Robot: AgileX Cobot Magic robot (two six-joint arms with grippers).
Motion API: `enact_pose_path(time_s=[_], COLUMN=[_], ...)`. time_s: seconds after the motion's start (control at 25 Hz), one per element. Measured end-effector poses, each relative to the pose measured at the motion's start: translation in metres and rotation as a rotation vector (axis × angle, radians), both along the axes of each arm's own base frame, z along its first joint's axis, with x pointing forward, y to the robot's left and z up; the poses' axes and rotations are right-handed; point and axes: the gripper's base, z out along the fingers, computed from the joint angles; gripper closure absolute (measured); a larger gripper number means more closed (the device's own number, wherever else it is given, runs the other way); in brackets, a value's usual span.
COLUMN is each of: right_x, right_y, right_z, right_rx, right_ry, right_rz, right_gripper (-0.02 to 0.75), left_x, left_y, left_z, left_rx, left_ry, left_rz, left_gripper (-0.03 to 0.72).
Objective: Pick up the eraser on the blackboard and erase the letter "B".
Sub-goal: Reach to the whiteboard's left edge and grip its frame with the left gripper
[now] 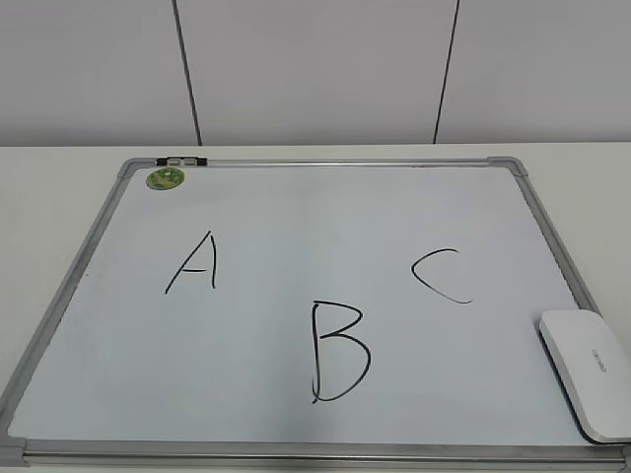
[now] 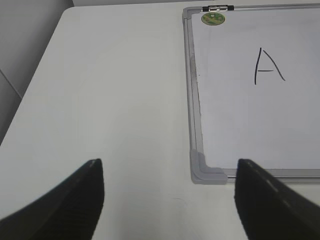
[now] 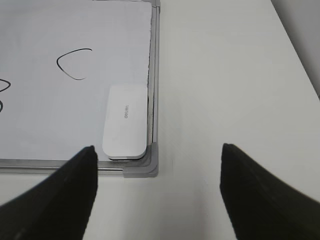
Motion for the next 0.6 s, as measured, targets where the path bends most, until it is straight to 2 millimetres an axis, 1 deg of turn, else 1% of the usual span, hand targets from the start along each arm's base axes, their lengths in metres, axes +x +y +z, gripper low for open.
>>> enact_pose_path(time_s=[0.6], right_x=[0.0000], right_y=[0.0000], right_z=[0.0000], right_rx=[0.000], right_ry=[0.000], right_rz=[0.000], right_gripper=[0.151], left_x=[0.0000], left_y=[0.0000], left_z=[0.0000], left_rx=[0.000], left_ry=[0.000], left_rz=[0.000], left_gripper=[0.095])
